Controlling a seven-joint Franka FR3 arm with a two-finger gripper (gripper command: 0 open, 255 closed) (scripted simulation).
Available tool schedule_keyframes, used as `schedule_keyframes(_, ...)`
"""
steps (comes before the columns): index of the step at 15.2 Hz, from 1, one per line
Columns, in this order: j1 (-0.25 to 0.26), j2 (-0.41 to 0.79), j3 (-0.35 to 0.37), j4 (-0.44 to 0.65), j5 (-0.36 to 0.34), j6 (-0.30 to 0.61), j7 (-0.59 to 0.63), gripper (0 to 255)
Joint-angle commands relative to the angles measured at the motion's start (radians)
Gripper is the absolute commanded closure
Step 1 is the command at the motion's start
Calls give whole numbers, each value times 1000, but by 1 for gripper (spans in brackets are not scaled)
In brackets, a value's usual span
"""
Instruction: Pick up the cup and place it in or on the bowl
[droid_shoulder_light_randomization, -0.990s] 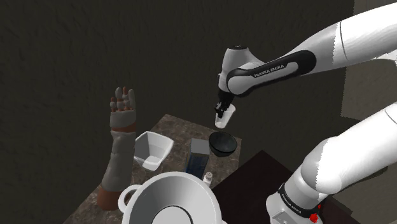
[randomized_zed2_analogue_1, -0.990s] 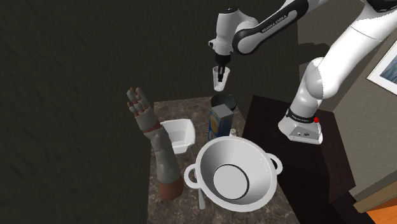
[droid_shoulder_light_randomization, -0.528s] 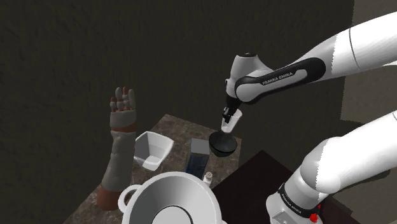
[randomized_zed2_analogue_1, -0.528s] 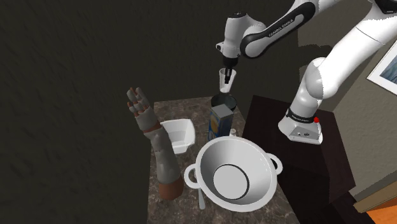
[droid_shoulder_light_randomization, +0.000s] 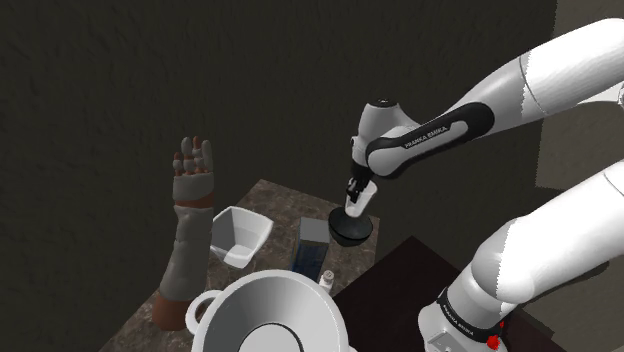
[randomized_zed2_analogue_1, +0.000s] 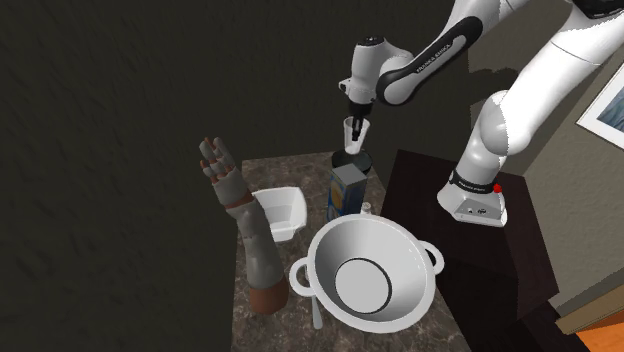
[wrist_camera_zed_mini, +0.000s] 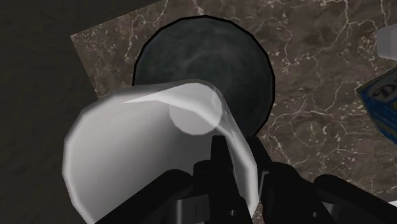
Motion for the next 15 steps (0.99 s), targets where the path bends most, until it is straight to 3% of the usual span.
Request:
schedule_keyframes(1, -5, 24, 2, -10, -10, 34, 10, 255)
schedule_keyframes(7, -22, 108, 10, -30, -54, 136, 50, 255)
schedule_keyframes(15, -22, 108, 9, -30, -54, 136, 50, 255)
